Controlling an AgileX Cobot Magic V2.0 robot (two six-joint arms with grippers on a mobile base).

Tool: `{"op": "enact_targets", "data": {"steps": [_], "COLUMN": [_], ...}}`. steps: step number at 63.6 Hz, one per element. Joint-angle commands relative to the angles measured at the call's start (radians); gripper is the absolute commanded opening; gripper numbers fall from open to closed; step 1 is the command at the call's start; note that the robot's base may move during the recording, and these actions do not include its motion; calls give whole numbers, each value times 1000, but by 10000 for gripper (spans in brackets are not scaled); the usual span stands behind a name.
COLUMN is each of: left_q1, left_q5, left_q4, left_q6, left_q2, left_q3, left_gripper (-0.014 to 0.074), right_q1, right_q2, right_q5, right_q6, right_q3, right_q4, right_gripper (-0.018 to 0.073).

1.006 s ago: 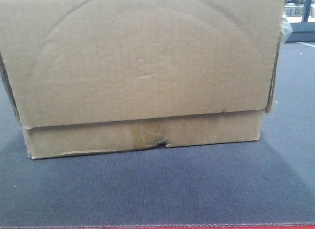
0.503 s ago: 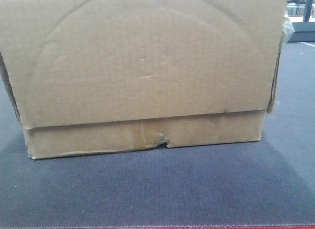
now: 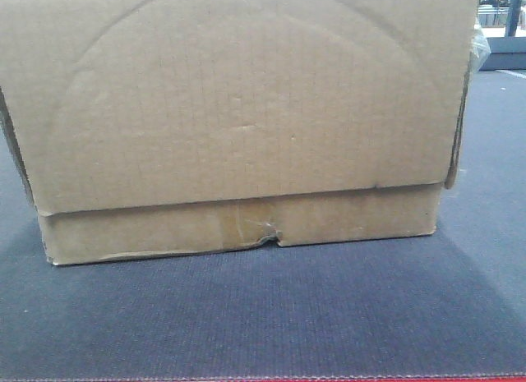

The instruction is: Grab carton from right shelf to conveyor

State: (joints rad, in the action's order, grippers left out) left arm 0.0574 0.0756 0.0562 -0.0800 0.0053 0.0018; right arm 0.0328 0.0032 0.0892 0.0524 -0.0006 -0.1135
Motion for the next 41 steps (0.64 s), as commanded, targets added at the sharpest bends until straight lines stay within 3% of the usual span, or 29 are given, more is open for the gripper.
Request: {"op": "enact_targets", "data": {"steps": [1,41], "left_q1": [3,3], "left_q5": [-17,-17], "left_q4": [-5,-5], "left_q6": [1,1], "left_q2": [-5,-5], "left_q3": [-2,-2], "left_gripper": [13,13], "right_q1": [5,5], "right_q2": [-3,-3], "right_q5": [-26,-26], "right_q6": [6,6], "right_q3": [1,1], "right_q4": [-3,-3], "right_gripper": [-67,-67]}}
